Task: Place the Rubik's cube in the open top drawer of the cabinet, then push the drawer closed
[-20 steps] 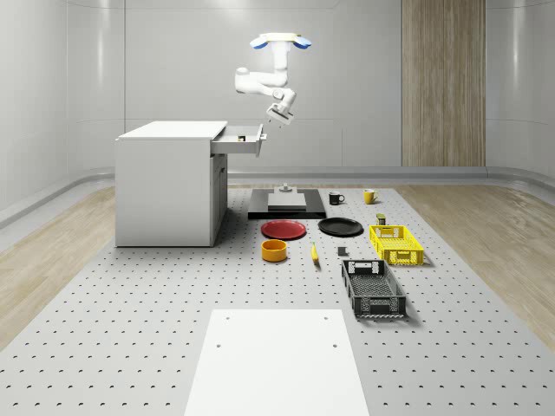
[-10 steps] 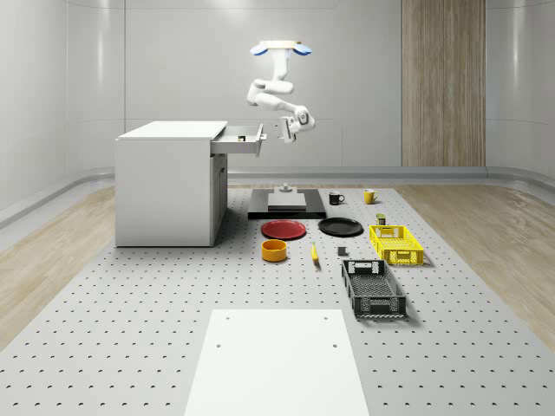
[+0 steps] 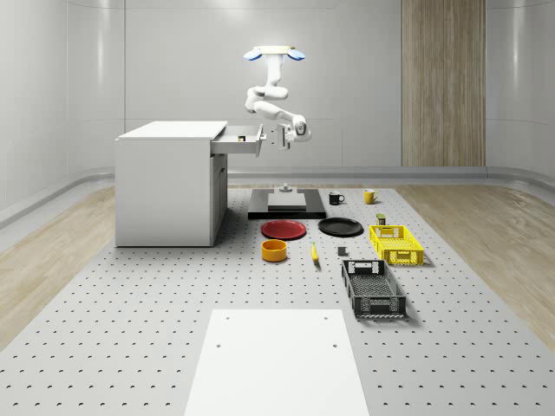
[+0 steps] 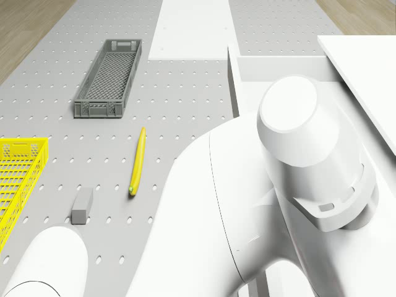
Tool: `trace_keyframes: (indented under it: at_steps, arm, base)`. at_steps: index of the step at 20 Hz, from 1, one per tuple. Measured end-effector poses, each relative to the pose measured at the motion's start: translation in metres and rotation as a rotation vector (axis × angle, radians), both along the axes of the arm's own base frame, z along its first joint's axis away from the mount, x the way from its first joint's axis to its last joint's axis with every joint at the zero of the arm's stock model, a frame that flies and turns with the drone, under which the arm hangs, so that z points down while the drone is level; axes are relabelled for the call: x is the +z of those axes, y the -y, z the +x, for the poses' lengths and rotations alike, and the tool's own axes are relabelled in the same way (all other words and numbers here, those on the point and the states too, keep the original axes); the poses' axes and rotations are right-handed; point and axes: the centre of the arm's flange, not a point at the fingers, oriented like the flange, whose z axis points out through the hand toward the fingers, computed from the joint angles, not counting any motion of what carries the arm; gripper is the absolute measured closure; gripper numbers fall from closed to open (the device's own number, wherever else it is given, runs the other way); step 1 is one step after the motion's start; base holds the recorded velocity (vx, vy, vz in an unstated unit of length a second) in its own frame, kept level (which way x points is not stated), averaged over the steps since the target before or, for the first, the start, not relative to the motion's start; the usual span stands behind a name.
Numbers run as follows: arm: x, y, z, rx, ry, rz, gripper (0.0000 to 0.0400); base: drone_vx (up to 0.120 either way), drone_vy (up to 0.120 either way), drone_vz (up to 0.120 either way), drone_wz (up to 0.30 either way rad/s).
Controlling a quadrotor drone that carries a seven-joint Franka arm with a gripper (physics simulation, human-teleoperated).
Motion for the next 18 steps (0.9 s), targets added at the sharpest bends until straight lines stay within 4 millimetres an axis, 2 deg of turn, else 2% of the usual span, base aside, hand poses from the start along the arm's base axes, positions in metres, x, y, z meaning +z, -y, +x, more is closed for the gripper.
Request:
trace_keyframes:
  at_steps: [12, 16, 18]
  arm:
    - [0.0022, 0.0015, -0.0001, -0.004, 0.001, -0.023, 0.0]
    - [0.0024, 0.0016, -0.0001, -0.004, 0.004, -0.024, 0.0]
    - [0.0024, 0.0016, -0.0001, -0.004, 0.003, -0.025, 0.0]
  base:
    - [0.0, -0.12, 0.0, 0.0]
    - [0.0, 0.0, 0.0, 0.0]
    - [0.0, -0.1, 0.0, 0.0]
